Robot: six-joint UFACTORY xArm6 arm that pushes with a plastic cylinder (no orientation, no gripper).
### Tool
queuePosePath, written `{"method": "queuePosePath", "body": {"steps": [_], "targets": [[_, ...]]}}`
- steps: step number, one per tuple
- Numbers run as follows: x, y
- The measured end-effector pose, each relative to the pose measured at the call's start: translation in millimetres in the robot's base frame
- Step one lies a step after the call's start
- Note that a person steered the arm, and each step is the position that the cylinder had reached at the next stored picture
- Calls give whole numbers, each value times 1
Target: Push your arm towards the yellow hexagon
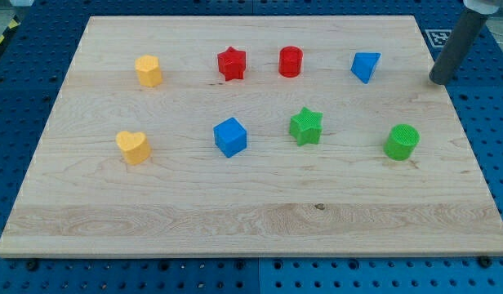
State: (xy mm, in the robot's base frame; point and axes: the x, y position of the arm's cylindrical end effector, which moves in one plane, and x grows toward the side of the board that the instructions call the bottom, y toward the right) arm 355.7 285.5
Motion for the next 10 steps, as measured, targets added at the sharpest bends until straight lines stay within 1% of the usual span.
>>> {"method": "queuePosePath", "body": {"steps": [1, 3, 4, 7, 10], "targets": [[0, -15], [35, -24], [39, -35], [39, -109], [39, -171]]}}
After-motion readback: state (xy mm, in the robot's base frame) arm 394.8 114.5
